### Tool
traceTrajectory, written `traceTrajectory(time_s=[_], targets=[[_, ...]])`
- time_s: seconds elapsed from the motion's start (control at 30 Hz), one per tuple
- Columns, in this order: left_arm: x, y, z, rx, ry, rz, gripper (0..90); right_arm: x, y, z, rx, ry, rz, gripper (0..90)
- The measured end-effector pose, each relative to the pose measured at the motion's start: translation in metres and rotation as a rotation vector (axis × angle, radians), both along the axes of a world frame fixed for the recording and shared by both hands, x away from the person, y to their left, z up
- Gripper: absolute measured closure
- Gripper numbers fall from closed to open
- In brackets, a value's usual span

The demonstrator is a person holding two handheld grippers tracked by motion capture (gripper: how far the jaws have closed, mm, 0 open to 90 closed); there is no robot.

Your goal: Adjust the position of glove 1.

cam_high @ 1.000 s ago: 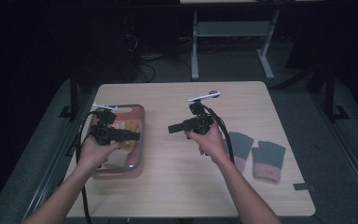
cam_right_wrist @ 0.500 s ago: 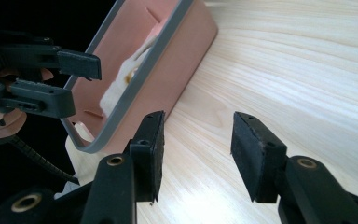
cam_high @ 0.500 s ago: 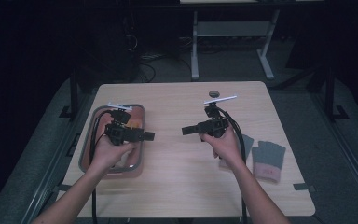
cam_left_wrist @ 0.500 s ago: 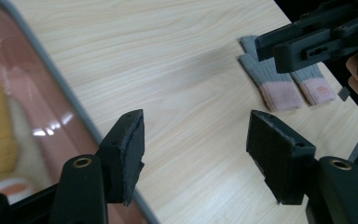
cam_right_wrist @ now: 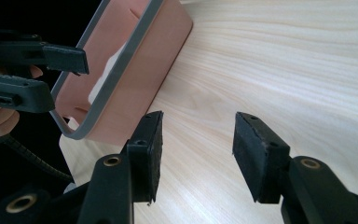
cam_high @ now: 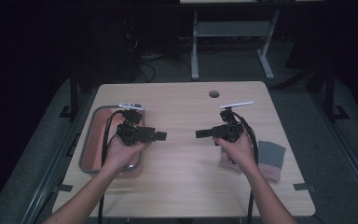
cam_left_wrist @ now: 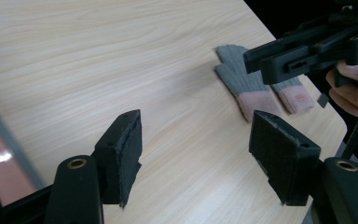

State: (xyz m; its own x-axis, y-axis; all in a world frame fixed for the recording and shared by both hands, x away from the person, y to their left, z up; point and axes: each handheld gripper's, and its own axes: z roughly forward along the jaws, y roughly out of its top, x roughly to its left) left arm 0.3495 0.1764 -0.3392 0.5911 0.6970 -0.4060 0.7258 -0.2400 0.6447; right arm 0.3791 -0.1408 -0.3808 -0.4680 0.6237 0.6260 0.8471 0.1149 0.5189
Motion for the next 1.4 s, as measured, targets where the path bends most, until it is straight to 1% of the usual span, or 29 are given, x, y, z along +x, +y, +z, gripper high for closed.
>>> traceTrajectory(time_s=[0.1, 0.17, 0.27, 0.37, 0.43, 0.47, 0.5, 0.53, 0.6, 0.63, 0.67, 0.73, 0.77, 0.8, 0.83, 0.87, 0.97, 1.03, 1.1, 1.17, 1.27, 1.4], targets=[[-0.002, -0.009, 0.0, -0.004, 0.0, -0.021, 34.7, -0.003, -0.006, -0.002, -0.008, 0.001, -0.002, 51.5], [-0.002, -0.014, -0.001, -0.013, 0.008, -0.043, 34.7, -0.005, -0.012, -0.002, 0.001, 0.006, -0.013, 51.4], [-0.003, -0.024, -0.004, -0.012, 0.012, -0.074, 34.2, -0.008, -0.019, -0.004, -0.005, 0.003, -0.022, 51.1], [-0.003, -0.033, -0.007, -0.014, 0.019, -0.102, 33.4, -0.011, -0.028, -0.006, 0.001, 0.008, -0.032, 50.5], [-0.003, -0.036, -0.008, -0.014, 0.021, -0.109, 33.3, -0.013, -0.035, -0.009, -0.004, 0.007, -0.035, 50.2], [-0.003, -0.043, -0.01, -0.018, 0.025, -0.122, 33.2, -0.014, -0.039, -0.01, -0.006, 0.01, -0.047, 50.2], [-0.003, -0.043, -0.01, -0.018, 0.025, -0.122, 33.2, -0.014, -0.039, -0.01, -0.006, 0.01, -0.047, 50.2], [-0.002, -0.049, -0.012, -0.024, 0.029, -0.137, 33.2, -0.015, -0.046, -0.012, -0.002, 0.013, -0.062, 50.2], [-0.002, -0.055, -0.013, -0.022, 0.031, -0.148, 33.1, -0.017, -0.051, -0.013, -0.008, 0.015, -0.067, 50.2], [-0.002, -0.055, -0.013, -0.022, 0.031, -0.148, 33.1, -0.018, -0.054, -0.014, -0.013, 0.018, -0.073, 50.2], [-0.002, -0.06, -0.015, -0.028, 0.035, -0.161, 32.9, -0.019, -0.058, -0.015, -0.017, 0.019, -0.077, 50.4], [-0.002, -0.066, -0.017, -0.028, 0.037, -0.177, 32.5, -0.021, -0.063, -0.016, -0.017, 0.015, -0.087, 50.6], [-0.002, -0.066, -0.017, -0.028, 0.037, -0.177, 32.2, -0.021, -0.063, -0.016, -0.017, 0.015, -0.087, 50.6], [-0.002, -0.07, -0.019, -0.031, 0.038, -0.179, 32.2, -0.022, -0.066, -0.017, -0.022, 0.019, -0.091, 50.6], [-0.002, -0.072, -0.02, -0.035, 0.041, -0.188, 32.2, -0.024, -0.07, -0.017, -0.035, 0.015, -0.094, 50.7], [-0.002, -0.074, -0.021, -0.034, 0.04, -0.19, 32.2, -0.025, -0.074, -0.018, -0.031, 0.017, -0.101, 50.8], [-0.002, -0.083, -0.024, -0.022, 0.041, -0.2, 32.2, -0.028, -0.082, -0.019, -0.039, 0.021, -0.107, 50.6], [-0.003, -0.085, -0.024, -0.023, 0.043, -0.203, 32.1, -0.029, -0.084, -0.02, -0.048, 0.017, -0.104, 50.5], [-0.003, -0.091, -0.026, -0.024, 0.043, -0.211, 31.9, -0.032, -0.092, -0.021, -0.061, 0.022, -0.112, 50.5], [-0.003, -0.095, -0.027, -0.04, 0.052, -0.212, 31.4, -0.035, -0.097, -0.022, -0.062, 0.024, -0.119, 50.5], [-0.004, -0.101, -0.029, -0.056, 0.051, -0.218, 31.4, -0.038, -0.106, -0.025, -0.071, 0.019, -0.144, 50.8], [-0.005, -0.113, -0.033, -0.057, 0.053, -0.235, 30.6, -0.042, -0.119, -0.028, -0.097, 0.025, -0.172, 50.9]])
